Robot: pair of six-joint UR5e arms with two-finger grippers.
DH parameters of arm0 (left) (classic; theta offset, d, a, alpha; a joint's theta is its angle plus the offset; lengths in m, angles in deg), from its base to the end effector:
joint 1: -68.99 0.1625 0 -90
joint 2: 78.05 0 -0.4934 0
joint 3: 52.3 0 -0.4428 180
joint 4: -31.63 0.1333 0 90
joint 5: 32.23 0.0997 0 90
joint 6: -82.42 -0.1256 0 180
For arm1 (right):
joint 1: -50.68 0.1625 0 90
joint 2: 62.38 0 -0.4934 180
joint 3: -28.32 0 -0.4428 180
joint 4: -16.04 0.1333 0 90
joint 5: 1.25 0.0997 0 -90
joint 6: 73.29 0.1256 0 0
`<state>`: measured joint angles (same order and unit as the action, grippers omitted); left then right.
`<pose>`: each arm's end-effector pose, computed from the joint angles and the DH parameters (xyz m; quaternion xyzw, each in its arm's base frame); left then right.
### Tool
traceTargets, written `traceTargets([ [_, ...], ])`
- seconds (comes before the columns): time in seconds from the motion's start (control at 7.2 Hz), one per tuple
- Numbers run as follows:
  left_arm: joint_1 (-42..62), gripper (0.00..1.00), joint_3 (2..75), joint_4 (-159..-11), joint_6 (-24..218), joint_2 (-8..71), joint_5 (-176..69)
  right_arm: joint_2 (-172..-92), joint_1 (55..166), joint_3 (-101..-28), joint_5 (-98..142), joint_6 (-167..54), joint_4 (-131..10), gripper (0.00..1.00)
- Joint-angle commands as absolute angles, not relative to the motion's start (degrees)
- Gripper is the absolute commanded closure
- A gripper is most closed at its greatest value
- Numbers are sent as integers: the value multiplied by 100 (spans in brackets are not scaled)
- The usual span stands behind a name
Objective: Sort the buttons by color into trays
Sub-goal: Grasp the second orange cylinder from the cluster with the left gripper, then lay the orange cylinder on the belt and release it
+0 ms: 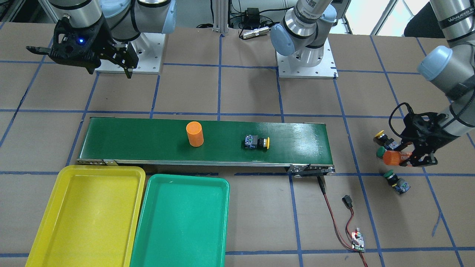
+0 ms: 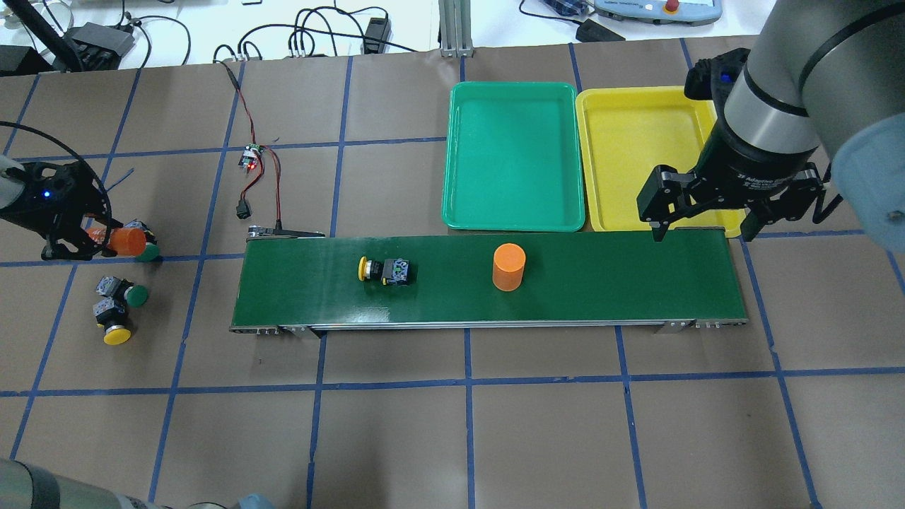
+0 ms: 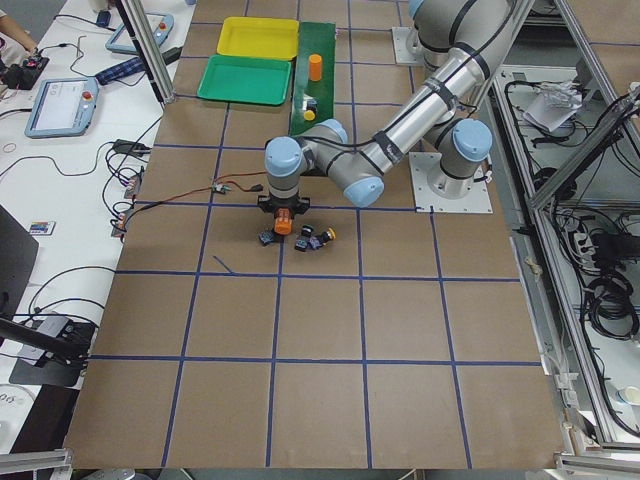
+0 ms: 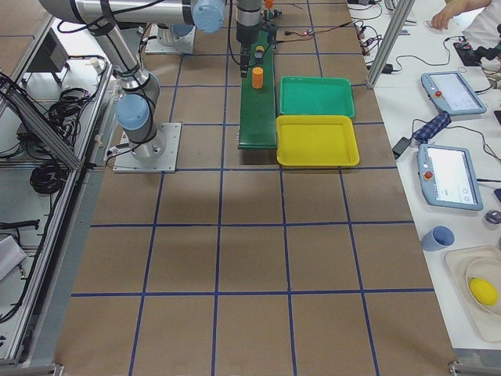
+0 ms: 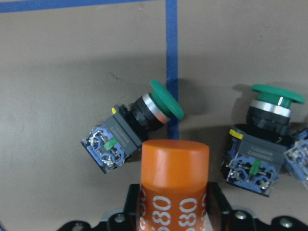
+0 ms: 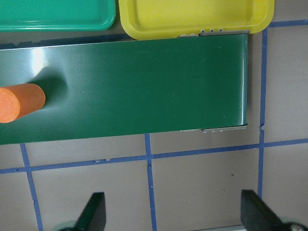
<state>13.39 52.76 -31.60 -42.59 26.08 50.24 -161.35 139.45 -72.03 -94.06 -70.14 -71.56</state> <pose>0.2162 -0.5808 0.2964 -0.7082 -0.7026 0.0608 0.0325 0.1173 -0.4596 0.5075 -0.0374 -0.9985 -0.0326 0.0251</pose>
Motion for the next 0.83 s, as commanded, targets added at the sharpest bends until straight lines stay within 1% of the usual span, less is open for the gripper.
traceTargets([
  [0.0, 365, 100, 5954, -3298, -3156, 1884, 5012, -16134, 13945, -7205, -9398, -7012, -7159, 0],
  [0.14, -118, 100, 6263, -2835, -2557, 1785, 4986, -16134, 13945, -7206, -9406, -7012, -7141, 0],
  [0.42, -1208, 100, 6406, -2200, -1395, 1899, 4968, -16125, 13945, -7205, -9398, -7004, -7159, 0],
  [0.56, -1544, 100, 6424, -2207, -1226, 1751, 4968, -16134, 13945, -7197, -9398, -7004, -7159, 0],
  [0.69, -1704, 95, 6476, -2207, -989, 1706, 4951, -16134, 13945, -7205, -9406, -7004, -7141, 0],
])
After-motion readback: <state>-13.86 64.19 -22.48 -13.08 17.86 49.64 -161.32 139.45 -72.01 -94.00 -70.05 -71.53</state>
